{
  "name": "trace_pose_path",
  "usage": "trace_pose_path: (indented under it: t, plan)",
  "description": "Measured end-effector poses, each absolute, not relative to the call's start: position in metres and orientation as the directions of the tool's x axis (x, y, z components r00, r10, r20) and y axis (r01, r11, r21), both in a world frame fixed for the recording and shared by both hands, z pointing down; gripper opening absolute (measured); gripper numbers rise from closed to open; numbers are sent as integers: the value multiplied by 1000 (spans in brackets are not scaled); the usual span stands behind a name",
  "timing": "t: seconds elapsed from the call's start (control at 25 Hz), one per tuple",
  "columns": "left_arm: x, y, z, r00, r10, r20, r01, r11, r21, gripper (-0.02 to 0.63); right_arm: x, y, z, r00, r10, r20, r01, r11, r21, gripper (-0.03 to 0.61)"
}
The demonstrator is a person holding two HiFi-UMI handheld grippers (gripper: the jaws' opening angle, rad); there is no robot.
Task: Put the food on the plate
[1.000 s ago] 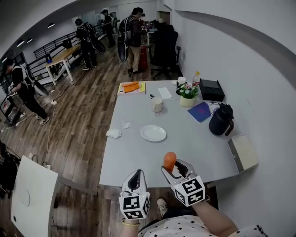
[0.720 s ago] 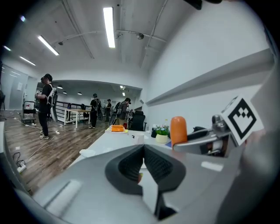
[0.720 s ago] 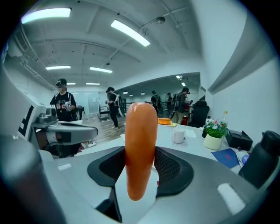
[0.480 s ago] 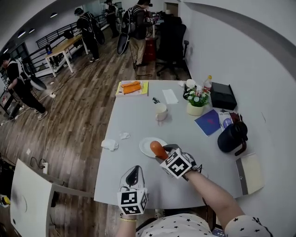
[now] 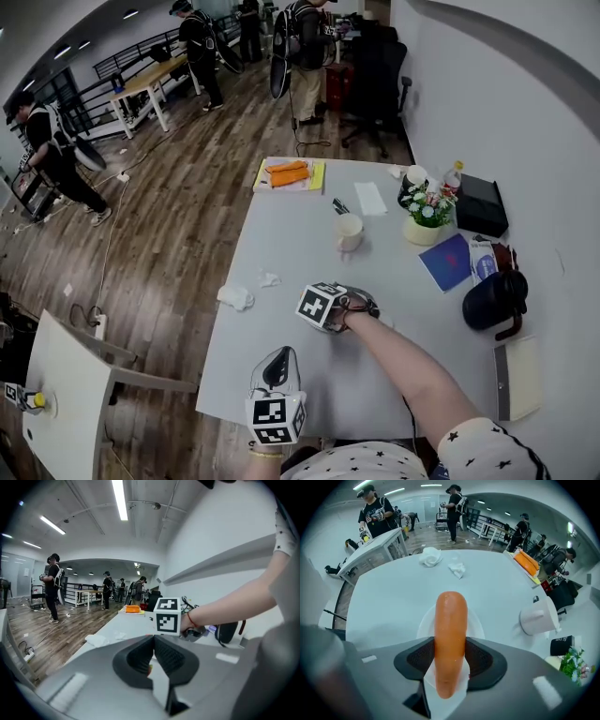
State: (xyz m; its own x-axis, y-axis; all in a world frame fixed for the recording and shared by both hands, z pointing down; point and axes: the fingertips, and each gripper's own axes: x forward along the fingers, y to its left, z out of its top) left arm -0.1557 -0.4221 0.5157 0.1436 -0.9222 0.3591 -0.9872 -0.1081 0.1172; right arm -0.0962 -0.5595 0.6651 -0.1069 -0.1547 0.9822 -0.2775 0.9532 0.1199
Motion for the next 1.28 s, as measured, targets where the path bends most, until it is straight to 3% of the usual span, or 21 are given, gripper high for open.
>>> trace_pose_path:
  t: [0.36,0.52,0.64,0.72,0.96,1.16,1.28]
  plan:
    - [-156,-425,520,140,-919,369,-988,-105,114,8,-100,-569,672,-120,-156,980,-288,950,116,204]
    - [-151,-423,517,149,-920,363,-987,-117,108,8,-100,-573,654,-267,-236,934,-349,927,134,275]
    - [-149,-423,513,150,-923,355,-988,-122,99,8,-99,-563,618,-434,-297,850,-441,893,87,278]
    - [-150,-422,511,148,-925,351,-988,-122,93,8,-94,-546,593,-516,-347,783,-495,867,58,240]
    - [-144,-421,502,148,-933,327,-988,-124,94,8,-73,-482,542,-629,-544,555,-657,754,-6,8]
    - [-133,-414,496,156,-938,308,-987,-137,81,8,-59,-440,515,-655,-629,418,-735,659,-161,0]
    - [-127,-409,494,163,-940,301,-986,-147,74,8,-57,-429,505,-661,-649,376,-738,654,-168,-2]
